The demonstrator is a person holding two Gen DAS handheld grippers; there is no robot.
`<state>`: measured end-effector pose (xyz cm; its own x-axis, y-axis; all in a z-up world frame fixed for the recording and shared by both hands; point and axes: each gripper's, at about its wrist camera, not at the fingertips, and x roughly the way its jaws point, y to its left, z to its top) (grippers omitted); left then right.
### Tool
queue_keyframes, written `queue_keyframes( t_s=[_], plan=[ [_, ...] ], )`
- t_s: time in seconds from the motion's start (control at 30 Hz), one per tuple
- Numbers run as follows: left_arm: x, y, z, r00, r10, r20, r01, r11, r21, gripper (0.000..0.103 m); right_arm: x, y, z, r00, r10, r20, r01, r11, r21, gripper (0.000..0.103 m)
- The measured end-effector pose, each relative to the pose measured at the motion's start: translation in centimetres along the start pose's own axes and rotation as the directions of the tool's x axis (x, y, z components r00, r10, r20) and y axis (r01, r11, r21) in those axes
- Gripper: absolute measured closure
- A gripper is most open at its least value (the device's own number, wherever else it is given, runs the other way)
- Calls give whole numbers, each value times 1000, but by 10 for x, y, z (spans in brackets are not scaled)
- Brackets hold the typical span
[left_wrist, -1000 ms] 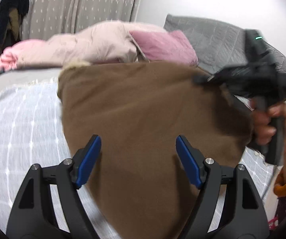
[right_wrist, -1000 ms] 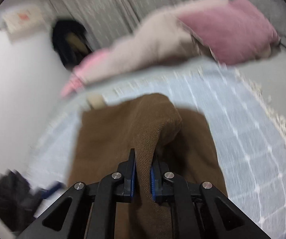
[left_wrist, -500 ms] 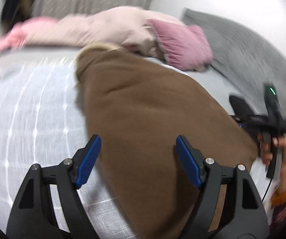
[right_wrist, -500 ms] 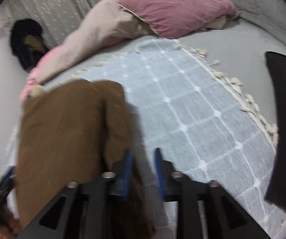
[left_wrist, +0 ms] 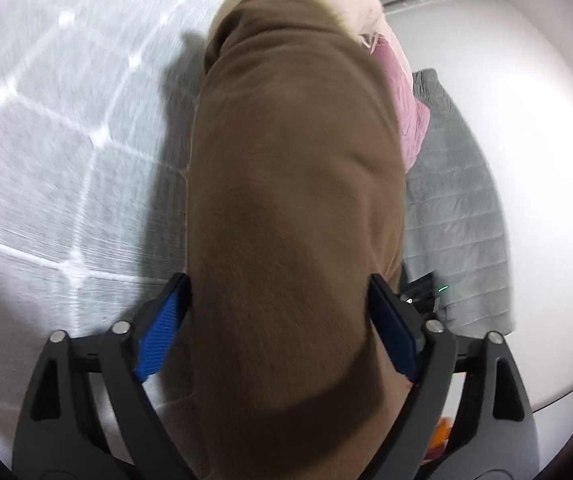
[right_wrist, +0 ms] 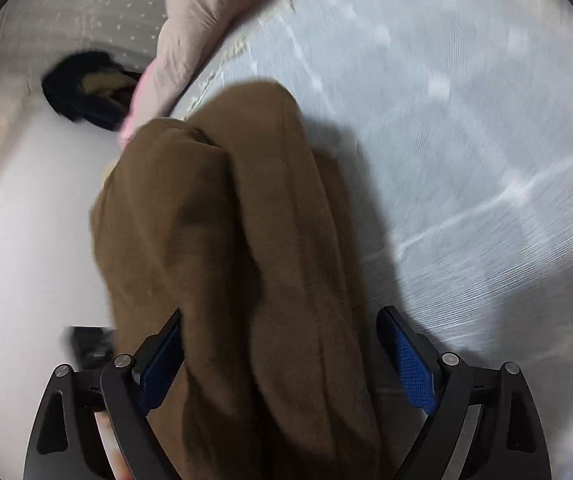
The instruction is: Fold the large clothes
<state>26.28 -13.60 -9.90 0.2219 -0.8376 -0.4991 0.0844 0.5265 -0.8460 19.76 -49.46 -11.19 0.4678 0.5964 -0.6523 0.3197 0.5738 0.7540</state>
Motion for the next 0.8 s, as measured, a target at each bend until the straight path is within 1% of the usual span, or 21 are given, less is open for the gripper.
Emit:
queue_keyframes(
  t_s=[0.03, 0.07, 0.1, 0.13, 0.17, 0.2, 0.23, 0.27, 0.3, 0.37, 0.43, 0.5, 0.53, 0.57, 0.6, 0.63, 0.67, 0.7, 0.73, 0.77, 0.8],
  plan=[
    [4, 5, 0, 1000, -28, -6, 28, 999, -25, 14, 2, -5, 0, 998, 58, 8, -58, 998, 2, 12],
    [7, 8, 0, 999, -50, -9, 49, 998, -44, 15, 1, -5, 0, 996, 91, 13, -91, 996, -8, 17],
    [10, 10, -1, 998, -61, -7, 60, 997, -56, 19, 3, -5, -1, 994, 110, 13, -110, 994, -16, 28],
    [8, 9, -1, 999, -54, -2, 54, 997, -55, 26, 5, -5, -4, 992, 121, 14, -121, 992, -21, 32],
    [3, 6, 0, 999, -39, 4, 40, 998, -43, 36, 6, -5, -7, 992, 125, 24, -125, 992, -21, 42],
    [-3, -1, -2, 1000, -26, 4, 26, 1000, -16, 40, 4, -1, -11, 991, 131, 36, -130, 991, -21, 51],
    [-7, -8, -3, 1000, -24, 3, 24, 1000, 4, 45, -1, 7, -15, 990, 128, 57, -126, 991, -38, 54],
    [-13, -14, -4, 999, -32, 0, 32, 999, 15, 47, -4, 16, -19, 990, 122, 75, -118, 991, -64, 59],
    [-23, -22, -5, 999, -45, -1, 45, 999, 24, 48, -8, 27, -23, 989, 120, 87, -112, 990, -89, 61],
    [-48, -36, -6, 999, -24, 25, 22, 996, 81, 48, -10, 58, -32, 987, 131, 93, -117, 982, -147, 62],
    [-77, -47, 1, 998, 0, 58, -8, 991, 130, 48, -7, 94, -42, 989, 122, 84, -101, 971, -218, 62],
    [-107, -47, 13, 997, 18, 77, -28, 990, 138, 47, 7, 122, -53, 990, 114, 76, -92, 964, -251, 62],
    [-122, -42, 20, 996, 38, 84, -50, 989, 142, 43, 16, 135, -58, 990, 122, 66, -103, 964, -246, 62],
    [-128, -36, 28, 993, 77, 91, -90, 984, 152, 35, 25, 141, -60, 990, 129, 57, -112, 966, -234, 60],
    [-137, -26, 35, 979, 172, 110, -189, 967, 170, 31, 36, 146, -62, 991, 122, 47, -109, 969, -221, 57],
    [-141, -16, 39, 956, 263, 132, -283, 945, 166, 29, 49, 148, -65, 994, 104, 34, -95, 973, -211, 56],
    [-146, -4, 42, 910, 384, 158, -406, 902, 148, 30, 63, 146, -66, 997, 81, 15, -76, 980, -186, 53],
    [-152, 3, 42, 881, 437, 179, -463, 874, 144, 30, 80, 142, -66, 998, 55, -10, -56, 988, -147, 48],
    [-159, 11, 40, 877, 445, 182, -472, 868, 155, 30, 100, 136, -68, 999, 2, -37, -6, 995, -103, 41],
    [-162, 18, 37, 889, 426, 166, -451, 877, 163, 30, 107, 133, -67, 999, 2, -32, -6, 995, -100, 36],
    [-164, 27, 35, 904, 407, 128, -424, 890, 168, 29, 113, 135, -71, 999, 34, -21, -36, 993, -109, 32]
  ],
)
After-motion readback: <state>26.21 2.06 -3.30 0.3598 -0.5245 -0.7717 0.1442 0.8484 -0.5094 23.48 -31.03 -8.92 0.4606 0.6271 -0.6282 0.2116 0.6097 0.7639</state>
